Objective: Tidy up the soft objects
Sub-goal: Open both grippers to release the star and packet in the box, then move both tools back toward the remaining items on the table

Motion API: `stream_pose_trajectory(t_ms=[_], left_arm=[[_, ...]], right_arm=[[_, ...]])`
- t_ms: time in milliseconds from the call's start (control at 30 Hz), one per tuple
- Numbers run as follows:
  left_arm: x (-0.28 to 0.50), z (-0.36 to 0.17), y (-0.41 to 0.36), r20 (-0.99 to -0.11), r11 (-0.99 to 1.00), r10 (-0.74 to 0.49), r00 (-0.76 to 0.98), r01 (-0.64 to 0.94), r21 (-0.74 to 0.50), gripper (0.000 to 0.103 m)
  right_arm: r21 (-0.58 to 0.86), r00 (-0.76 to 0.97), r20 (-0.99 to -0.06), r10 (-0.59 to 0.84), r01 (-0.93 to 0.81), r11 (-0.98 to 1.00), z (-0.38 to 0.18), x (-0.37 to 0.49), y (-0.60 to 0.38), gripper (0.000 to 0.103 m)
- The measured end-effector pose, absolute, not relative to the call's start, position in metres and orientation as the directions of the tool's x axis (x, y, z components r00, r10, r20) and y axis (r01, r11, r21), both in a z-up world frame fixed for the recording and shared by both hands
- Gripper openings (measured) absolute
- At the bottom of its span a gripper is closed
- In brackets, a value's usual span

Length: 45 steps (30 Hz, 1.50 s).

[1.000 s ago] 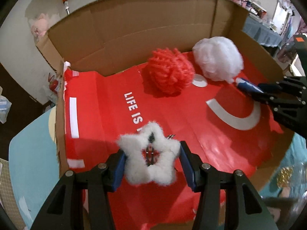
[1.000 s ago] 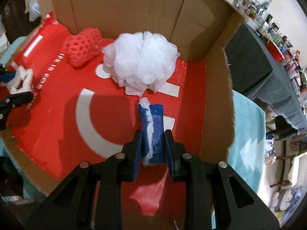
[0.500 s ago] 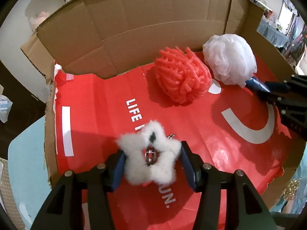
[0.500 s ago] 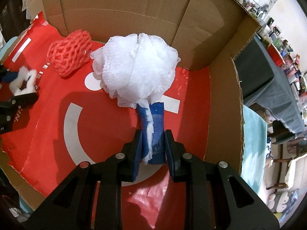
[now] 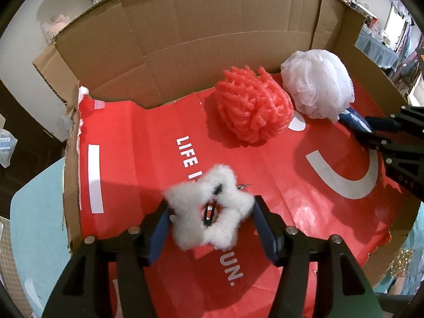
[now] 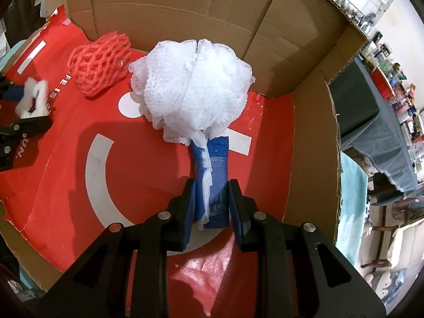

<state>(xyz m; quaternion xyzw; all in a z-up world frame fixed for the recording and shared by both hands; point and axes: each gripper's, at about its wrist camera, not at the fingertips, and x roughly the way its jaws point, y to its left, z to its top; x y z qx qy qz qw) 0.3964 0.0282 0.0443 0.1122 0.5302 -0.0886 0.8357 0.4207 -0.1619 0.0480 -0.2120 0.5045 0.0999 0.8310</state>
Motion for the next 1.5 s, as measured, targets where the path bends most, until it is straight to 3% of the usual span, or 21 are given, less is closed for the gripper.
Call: stream_pose_trajectory(t_ms=[300,500,633,700,733,933,1133,1500], left_arm=[[0.377,0.066,0.027,-0.881,0.959,-0.051,0.471,0.270,0.089,0.078],[0.351,0.097,0.027,-0.844,0.961,-0.093,0.529,0.269,0.063,0.085],[0.325,0.125,0.023,-0.798,0.964,-0.129,0.588,0.265,0.039,0.096],[0.305,0.144,0.021,-0.764,0.965,-0.143,0.629,0.259,0.033,0.099],[0.298,0.150,0.021,-0.749,0.966,-0.150,0.645,0.258,0.029,0.100],[0.247,0.189,0.019,-0.648,0.970,-0.180,0.740,0.243,0.008,0.103],[0.177,0.217,0.014,-0.530,0.972,-0.202,0.824,0.233,-0.007,0.103],[0.058,0.218,0.008,-0.334,0.976,-0.218,0.917,0.213,-0.052,0.103]], right_arm=[[-0.256,0.484,-0.874,-0.043,-0.383,0.887,0.054,0.414,-0.156,0.031],[-0.241,0.523,-0.852,-0.004,-0.387,0.890,0.077,0.394,-0.153,0.059],[-0.225,0.563,-0.826,0.028,-0.375,0.899,0.106,0.371,-0.155,0.059],[-0.216,0.587,-0.808,0.044,-0.366,0.905,0.121,0.357,-0.157,0.066],[-0.209,0.600,-0.798,0.056,-0.362,0.908,0.130,0.349,-0.158,0.071],[-0.139,0.672,-0.726,0.146,-0.352,0.926,0.180,0.298,-0.171,0.074],[-0.087,0.756,-0.613,0.231,-0.355,0.931,0.219,0.229,-0.183,0.083],[-0.062,0.872,-0.415,0.259,-0.311,0.948,0.225,0.102,-0.201,0.089]])
